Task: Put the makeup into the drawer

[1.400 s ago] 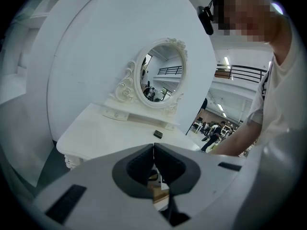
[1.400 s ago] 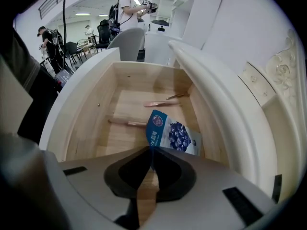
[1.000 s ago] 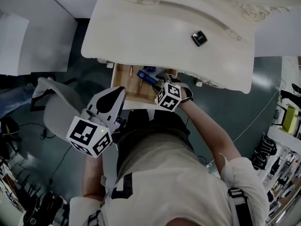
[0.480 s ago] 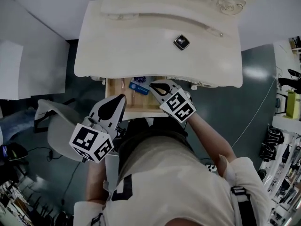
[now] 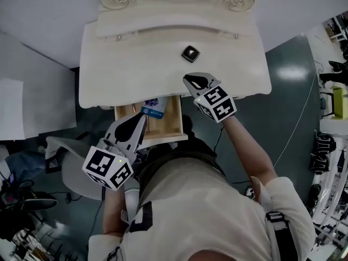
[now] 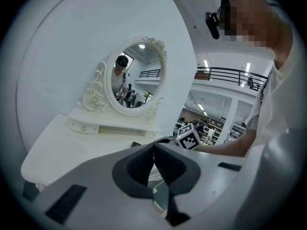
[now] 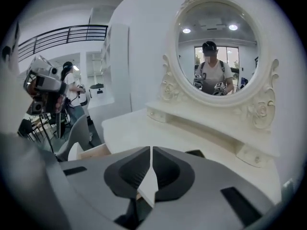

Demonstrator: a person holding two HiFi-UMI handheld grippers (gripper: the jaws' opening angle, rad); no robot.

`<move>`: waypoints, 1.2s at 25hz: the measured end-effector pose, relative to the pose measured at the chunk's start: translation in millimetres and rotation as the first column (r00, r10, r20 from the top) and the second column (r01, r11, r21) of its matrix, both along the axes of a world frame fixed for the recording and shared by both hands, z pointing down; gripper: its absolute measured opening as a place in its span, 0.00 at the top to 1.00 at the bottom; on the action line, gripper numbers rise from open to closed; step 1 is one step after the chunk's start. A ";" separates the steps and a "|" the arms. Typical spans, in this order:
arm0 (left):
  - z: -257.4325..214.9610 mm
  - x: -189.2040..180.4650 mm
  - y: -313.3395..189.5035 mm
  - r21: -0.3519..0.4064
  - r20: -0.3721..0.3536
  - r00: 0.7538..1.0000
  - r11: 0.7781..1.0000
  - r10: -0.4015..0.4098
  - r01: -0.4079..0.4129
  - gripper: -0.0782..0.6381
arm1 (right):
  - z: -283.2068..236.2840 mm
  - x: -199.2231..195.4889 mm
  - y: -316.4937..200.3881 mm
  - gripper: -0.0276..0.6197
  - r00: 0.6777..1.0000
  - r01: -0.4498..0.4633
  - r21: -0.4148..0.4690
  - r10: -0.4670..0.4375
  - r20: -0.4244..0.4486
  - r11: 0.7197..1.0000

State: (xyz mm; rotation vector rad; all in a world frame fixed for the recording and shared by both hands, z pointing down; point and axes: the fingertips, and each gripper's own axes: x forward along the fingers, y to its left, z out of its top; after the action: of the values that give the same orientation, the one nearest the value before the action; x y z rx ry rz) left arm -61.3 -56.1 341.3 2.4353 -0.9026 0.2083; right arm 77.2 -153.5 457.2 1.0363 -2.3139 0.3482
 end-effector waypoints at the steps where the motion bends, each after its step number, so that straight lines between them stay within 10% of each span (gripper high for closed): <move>1: -0.6 3.5 -0.8 -0.002 0.001 1.000 1.000 0.000 0.000 0.81 | -1.8 9.5 -6.5 0.90 1.000 -0.018 0.002 0.018 0.001 1.000; 5: 1.9 13.2 -3.5 -0.012 0.008 1.000 1.000 -0.009 0.009 0.81 | -6.1 32.4 -27.1 0.88 0.997 -0.059 0.004 0.059 0.039 0.998; 7: 3.2 16.5 -5.6 -0.018 0.011 1.000 1.000 -0.018 0.018 0.81 | -1.9 36.7 -36.4 0.54 0.997 -0.058 -0.006 0.058 0.043 0.998; 30: 21.9 24.6 -29.1 -0.081 0.074 0.988 0.987 -0.135 0.141 0.81 | 114.5 73.0 -133.7 0.48 0.991 -0.001 -0.197 -0.025 -0.132 0.980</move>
State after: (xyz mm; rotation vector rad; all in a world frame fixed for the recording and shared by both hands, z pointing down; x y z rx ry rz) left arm -36.6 -85.2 363.2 2.2888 -1.0658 0.2753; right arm 150.2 -287.2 571.6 0.9190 -2.1172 0.4769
